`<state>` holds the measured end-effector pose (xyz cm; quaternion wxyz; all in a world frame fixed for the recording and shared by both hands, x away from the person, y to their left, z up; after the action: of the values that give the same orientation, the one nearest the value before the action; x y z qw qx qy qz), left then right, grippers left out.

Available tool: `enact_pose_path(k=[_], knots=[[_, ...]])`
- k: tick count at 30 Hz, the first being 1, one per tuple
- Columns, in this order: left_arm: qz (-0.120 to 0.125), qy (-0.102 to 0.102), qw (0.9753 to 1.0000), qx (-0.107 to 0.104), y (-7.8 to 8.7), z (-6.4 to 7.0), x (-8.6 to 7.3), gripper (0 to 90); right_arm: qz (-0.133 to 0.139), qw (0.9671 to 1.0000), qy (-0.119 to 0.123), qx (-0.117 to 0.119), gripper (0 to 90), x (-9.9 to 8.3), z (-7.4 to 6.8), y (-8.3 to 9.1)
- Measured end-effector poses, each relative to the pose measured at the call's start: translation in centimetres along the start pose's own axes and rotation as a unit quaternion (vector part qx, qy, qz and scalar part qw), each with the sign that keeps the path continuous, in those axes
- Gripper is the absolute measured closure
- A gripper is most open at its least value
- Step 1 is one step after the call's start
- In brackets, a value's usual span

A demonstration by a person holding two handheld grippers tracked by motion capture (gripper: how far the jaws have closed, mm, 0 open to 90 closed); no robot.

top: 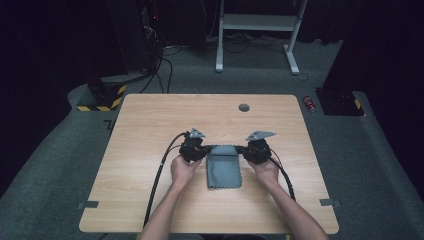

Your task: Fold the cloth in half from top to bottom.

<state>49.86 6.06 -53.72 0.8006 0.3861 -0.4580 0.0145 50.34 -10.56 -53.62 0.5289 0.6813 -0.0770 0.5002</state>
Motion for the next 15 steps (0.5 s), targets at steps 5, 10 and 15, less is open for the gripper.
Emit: enact_pose_path(k=[5,10,15], knots=[[0.003,0.002,1.0,-0.006,0.2,0.3,-0.4,89.1,-0.001,1.0,0.001,0.005,89.8,-0.3,-0.4,0.5],[0.001,-0.003,1.0,-0.007,0.5,0.7,-0.9,89.0,0.006,0.9999,0.007,0.01,89.8,-0.5,-0.8,0.9],[0.005,-0.006,0.9999,-0.007,0.7,1.0,-1.1,89.0,0.007,0.9998,0.01,0.012,89.8,-0.8,-1.1,1.2]])
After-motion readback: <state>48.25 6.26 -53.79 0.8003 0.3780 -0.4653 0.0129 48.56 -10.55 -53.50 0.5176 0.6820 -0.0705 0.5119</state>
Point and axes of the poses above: each handheld gripper's, and its own axes: y roughly backward along the jaws, x roughly out of its top, z roughly to its right, the point moved 8 cm from there along -y, roughly forward along the jaws, and after that the axes turned 12 degrees about -x, right-handed, at the moved point
